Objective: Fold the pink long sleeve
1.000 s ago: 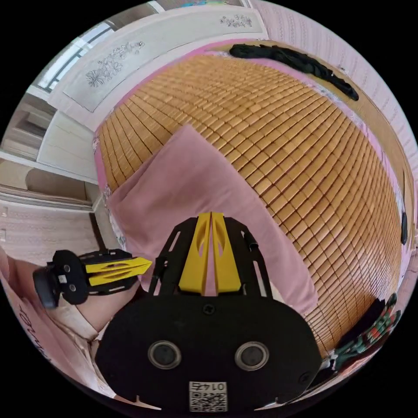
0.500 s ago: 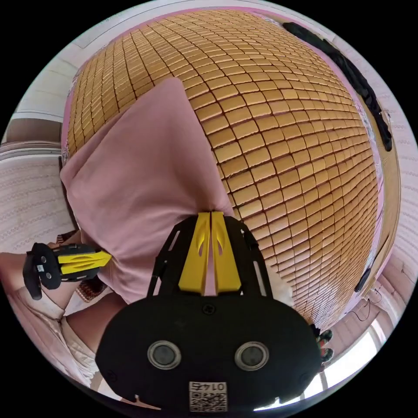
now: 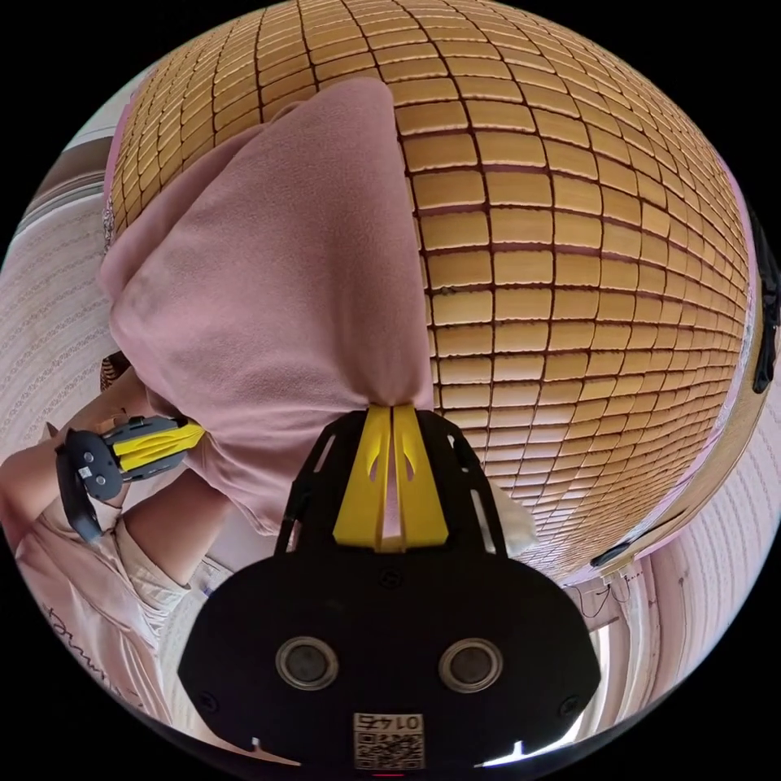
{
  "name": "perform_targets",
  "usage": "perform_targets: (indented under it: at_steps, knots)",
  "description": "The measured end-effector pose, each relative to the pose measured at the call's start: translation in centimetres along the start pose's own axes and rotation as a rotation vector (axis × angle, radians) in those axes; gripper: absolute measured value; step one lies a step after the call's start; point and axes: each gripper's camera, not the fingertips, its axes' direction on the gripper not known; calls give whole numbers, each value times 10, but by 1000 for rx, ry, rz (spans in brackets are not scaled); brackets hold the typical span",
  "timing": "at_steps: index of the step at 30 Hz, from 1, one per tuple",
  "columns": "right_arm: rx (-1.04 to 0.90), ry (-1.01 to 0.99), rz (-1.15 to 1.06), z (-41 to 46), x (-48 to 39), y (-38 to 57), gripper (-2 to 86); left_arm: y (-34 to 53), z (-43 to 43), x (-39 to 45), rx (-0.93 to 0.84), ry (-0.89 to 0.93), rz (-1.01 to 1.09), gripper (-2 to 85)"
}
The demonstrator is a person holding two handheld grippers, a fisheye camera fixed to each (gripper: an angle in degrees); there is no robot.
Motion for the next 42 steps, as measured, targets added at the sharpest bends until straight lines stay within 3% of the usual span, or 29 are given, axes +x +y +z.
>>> perform_targets:
  at_steps: [6,14,21,27,29,33,36,38,42]
  knots:
    - [18,-28,39,2,10,-3,-10,-7,9,20,-48,-67,97,-10]
    - [-98,-109,2,18,29,-9,-10,-13,18,28,-105,-68,208,-10]
    - [18,-192,68,40,48,34,-9,-13,21,31,-132,-72,257,-10]
    - [440,-307,187,73,62,139,0,-10,17,19,-143,-14,200,-9]
    - [725,-422,379,95,70,218,14,2,4,9,-88,23,211,-8]
    - [1000,-364,808,143,43,360,69,20,-34,1,-11,-80,206,-2]
    - [953,-466,1005,213,3,442,89,25,-62,8,50,-88,236,51]
    - [819,-553,1099,267,-33,481,141,20,-70,27,82,-17,323,81]
    - [653,-686,1101,320,-75,508,158,7,-50,62,30,113,411,94]
